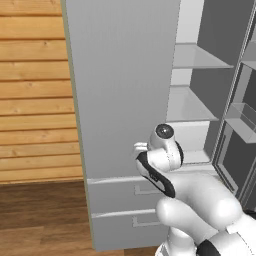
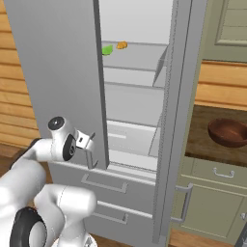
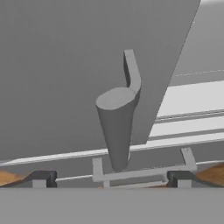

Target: Grab a lemon wedge from the fridge and one ice cube from the ice bowl, and put them in the glass of lemonade.

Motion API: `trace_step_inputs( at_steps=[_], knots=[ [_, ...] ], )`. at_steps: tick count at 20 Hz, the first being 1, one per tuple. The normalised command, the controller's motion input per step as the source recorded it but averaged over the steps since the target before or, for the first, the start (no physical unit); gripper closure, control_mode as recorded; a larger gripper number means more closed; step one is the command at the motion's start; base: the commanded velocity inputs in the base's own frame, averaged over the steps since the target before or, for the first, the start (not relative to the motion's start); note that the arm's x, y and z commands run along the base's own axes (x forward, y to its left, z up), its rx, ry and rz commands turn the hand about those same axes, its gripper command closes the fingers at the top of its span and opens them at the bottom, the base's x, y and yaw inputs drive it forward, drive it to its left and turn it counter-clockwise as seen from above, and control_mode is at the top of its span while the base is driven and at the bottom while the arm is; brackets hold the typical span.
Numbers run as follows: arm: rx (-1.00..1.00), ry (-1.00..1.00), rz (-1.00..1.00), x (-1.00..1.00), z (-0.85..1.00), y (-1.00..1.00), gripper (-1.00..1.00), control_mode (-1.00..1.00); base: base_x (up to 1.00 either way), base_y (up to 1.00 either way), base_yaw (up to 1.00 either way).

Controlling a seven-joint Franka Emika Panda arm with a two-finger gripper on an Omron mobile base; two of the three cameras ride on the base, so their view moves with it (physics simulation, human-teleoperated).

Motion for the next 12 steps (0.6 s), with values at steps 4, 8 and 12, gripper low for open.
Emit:
trace_step_inputs(
  at_steps=[4, 8, 12],
  knots=[
    [-0.01, -0.08, -0.02, 0.23, -0.46, -0.05, -1.00, -1.00, 0.00, 0.00, 0.00],
    [-0.02, -0.04, 0.00, 0.23, -0.34, -0.32, -1.00, -1.00, 0.00, 0.00, 0.00],
    [0.00, 0.00, 0.00, 0.07, -0.01, -0.16, -1.00, -1.00, 0.00, 0.00, 0.00]
  ],
)
